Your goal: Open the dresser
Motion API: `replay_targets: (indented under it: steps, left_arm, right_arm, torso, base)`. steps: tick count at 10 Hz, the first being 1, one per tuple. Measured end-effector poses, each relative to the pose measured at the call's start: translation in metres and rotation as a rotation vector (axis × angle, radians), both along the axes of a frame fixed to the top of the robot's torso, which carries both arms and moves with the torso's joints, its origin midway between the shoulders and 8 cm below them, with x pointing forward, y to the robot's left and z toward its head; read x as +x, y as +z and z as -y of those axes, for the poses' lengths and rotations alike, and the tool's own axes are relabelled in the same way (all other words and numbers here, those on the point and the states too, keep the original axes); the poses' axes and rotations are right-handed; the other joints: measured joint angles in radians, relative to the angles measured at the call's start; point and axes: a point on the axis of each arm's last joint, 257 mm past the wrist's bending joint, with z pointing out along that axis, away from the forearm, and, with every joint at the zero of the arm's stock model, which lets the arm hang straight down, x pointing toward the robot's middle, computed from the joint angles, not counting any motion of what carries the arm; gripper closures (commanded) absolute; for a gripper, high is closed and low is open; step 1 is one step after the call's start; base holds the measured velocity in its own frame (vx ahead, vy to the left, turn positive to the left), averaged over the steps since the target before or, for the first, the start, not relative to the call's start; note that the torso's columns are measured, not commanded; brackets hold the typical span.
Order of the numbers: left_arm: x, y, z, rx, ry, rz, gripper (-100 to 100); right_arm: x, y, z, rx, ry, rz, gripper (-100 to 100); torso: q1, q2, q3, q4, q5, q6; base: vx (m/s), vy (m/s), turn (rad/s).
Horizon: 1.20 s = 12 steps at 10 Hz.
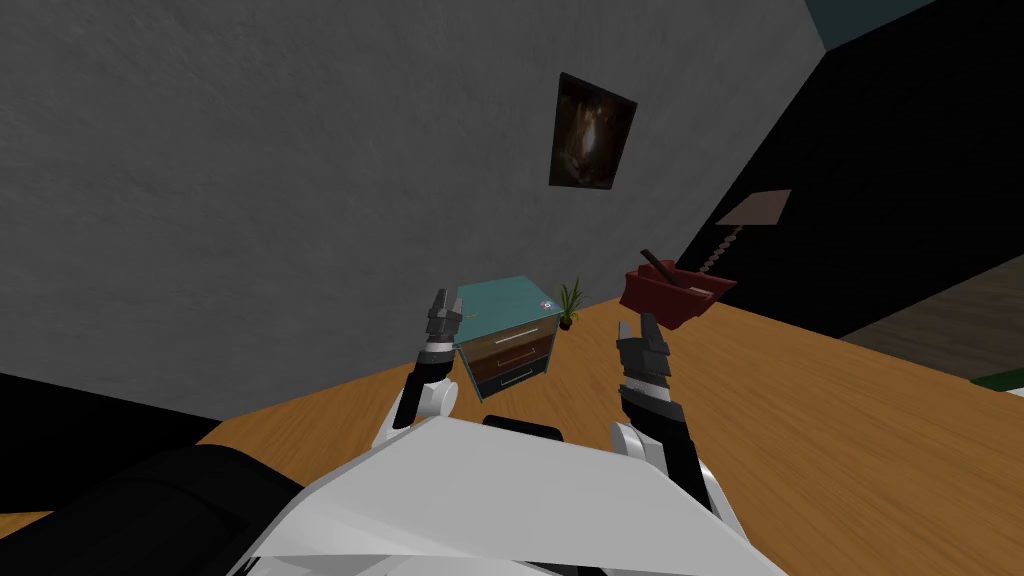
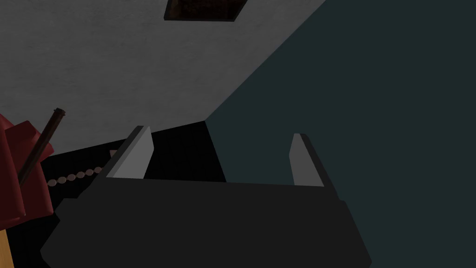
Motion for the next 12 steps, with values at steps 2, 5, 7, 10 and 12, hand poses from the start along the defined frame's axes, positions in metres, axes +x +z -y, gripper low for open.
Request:
replay_targets:
  steps: [2,5,7,10,12]
  left_arm:
    - [0.0,0.0,0.0,0.0,0.0,0.0,0]
    - [0.0,0.0,0.0,0.0,0.0,0.0,0]
    - [0.0,0.0,0.0,0.0,0.0,0.0,0]
    - [0.0,0.0,0.0,0.0,0.0,0.0,-100]
    - [0.003,-0.01,0.0,0.023,-0.014,-0.022,-100]
  right_arm:
    - [0.0,0.0,0.0,0.0,0.0,0.0,0]
    - [0.0,0.0,0.0,0.0,0.0,0.0,0]
    - [0.0,0.0,0.0,0.0,0.0,0.0,0]
    - [0.0,0.0,0.0,0.0,0.0,0.0,0]
    - [0.0,0.0,0.0,0.0,0.0,0.0,0]
  torso:
    - [0.0,0.104,-0.209,0.105,0.0,0.0]
    - [0.0,0.322,-0.644,0.322,0.0,0.0]
    - [0.0,0.47,-0.939,0.47,0.0,0.0]
    - [0.0,0.691,-1.382,0.691,0.0,0.0]
    - [-0.002,0.733,-1.471,0.734,-0.001,0.0]
  base:
    - [0.0,0.0,0.0]
    - [0.0,0.0,0.0]
    - [0.0,0.0,0.0]
    - [0.008,-0.01,0.014]
    - [0.031,-0.056,0.041]
